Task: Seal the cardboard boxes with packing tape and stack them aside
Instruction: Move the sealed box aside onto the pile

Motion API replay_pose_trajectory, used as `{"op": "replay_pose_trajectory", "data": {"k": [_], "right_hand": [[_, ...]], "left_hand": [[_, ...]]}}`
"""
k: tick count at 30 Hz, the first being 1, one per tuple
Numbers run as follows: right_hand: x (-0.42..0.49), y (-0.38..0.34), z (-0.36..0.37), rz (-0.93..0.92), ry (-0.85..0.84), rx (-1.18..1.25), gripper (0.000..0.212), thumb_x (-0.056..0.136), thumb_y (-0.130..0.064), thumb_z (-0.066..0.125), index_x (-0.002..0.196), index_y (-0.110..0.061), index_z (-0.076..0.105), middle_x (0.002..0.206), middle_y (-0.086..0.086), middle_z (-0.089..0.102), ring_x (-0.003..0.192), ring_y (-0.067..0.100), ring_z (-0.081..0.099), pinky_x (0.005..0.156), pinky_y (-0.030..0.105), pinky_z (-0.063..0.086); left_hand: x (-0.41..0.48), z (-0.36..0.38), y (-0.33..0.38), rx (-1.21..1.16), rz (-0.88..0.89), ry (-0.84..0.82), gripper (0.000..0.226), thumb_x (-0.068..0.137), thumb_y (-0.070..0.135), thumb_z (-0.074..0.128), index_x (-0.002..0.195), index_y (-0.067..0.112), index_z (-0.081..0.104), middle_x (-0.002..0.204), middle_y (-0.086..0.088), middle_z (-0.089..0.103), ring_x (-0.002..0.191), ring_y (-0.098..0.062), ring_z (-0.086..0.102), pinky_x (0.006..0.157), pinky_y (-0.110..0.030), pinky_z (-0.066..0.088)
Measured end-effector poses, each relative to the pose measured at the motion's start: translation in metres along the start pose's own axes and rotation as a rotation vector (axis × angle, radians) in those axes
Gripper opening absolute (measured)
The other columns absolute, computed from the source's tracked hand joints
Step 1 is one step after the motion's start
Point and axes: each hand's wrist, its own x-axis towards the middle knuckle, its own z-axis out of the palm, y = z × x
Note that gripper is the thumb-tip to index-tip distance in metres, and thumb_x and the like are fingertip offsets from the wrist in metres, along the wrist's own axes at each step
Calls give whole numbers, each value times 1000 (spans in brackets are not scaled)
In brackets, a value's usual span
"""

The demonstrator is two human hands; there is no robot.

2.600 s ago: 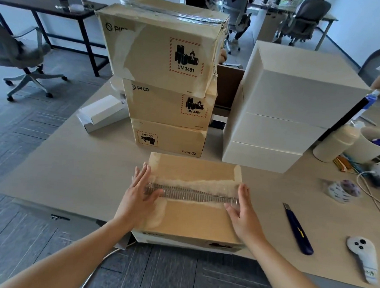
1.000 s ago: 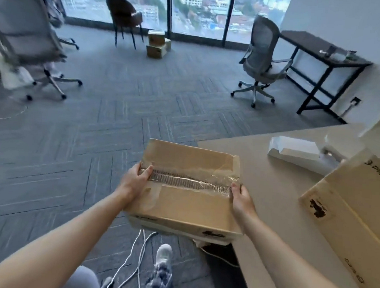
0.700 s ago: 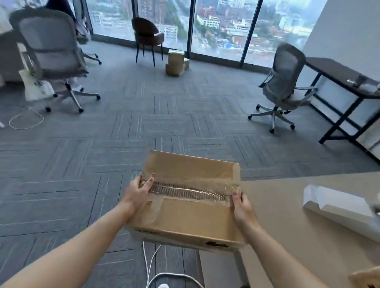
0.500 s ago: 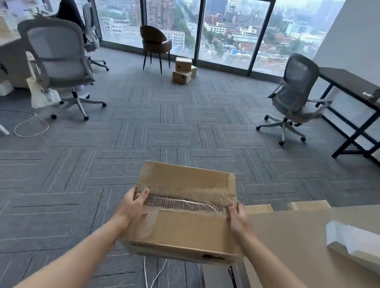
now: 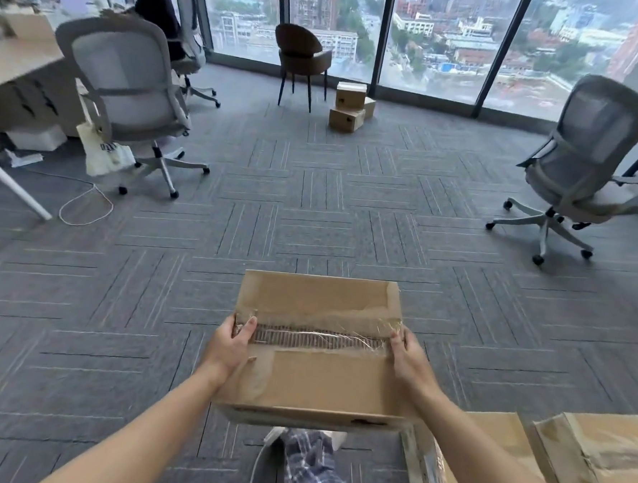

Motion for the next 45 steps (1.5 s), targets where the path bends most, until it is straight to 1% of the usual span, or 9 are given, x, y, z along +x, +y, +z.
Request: {"op": "replay_pose_trajectory", "data": {"k": [3,11,18,23,28,32,35,39,45], "right_hand": [[70,-12,-12,16,-11,45,52,103,-42,34,147,-13,37,146,7,46,134,26,43,111,40,32],[195,-55,-86,88,103,98,53,105,-37,34,150,-11,30,150,8,41,139,26,37,109,35,29],[243,-49,-167,179,282,189,62,103,-45,32,154,-11,22,156,6,32,144,25,29,115,38,23],[254,-27,-228,267,477,251,60,103,-43,32,154,-12,21,155,6,33,143,25,31,112,36,25],[262,3,-278,431,691,297,62,104,-43,30,154,-10,16,158,8,27,146,27,24,115,39,21],[273,24,-298,545,872,350,65,101,-51,30,154,-14,24,155,7,34,142,27,32,112,39,28],[283,38,-301,619,1027,447,97,80,-85,28,149,-17,36,149,8,44,136,29,41,107,39,34],[285,45,-293,720,1211,534,51,102,-42,38,142,-12,45,139,11,53,128,30,49,92,29,37],[262,65,-258,932,1490,654,51,104,-37,36,148,-11,36,148,10,44,136,29,41,107,34,32]], "left_hand": [[63,25,33,34,-15,10,46,96,53,52,124,17,60,109,3,71,104,-20,65,88,-36,50],[181,108,154,101,59,-89,28,102,40,48,124,24,55,109,10,65,105,-14,58,70,-19,40],[251,206,239,152,174,-291,36,100,44,52,125,19,56,102,12,66,102,-18,63,90,-36,48],[280,305,294,250,283,-440,55,100,42,53,144,10,47,127,-5,63,118,-25,58,100,-36,45],[294,412,346,367,398,-667,48,103,35,49,145,12,44,117,1,59,76,-2,53,64,-14,40],[318,493,376,445,457,-866,56,96,55,51,141,20,49,123,-5,66,96,-15,65,86,-36,52],[334,551,400,553,517,-998,85,79,79,45,143,23,47,128,-2,66,113,-24,63,102,-49,47],[319,609,427,641,644,-1191,47,99,51,47,136,22,51,122,-1,66,102,-21,61,94,-43,49],[278,692,421,807,792,-1460,71,84,75,42,140,31,48,129,5,65,111,-23,63,97,-50,50]]}}
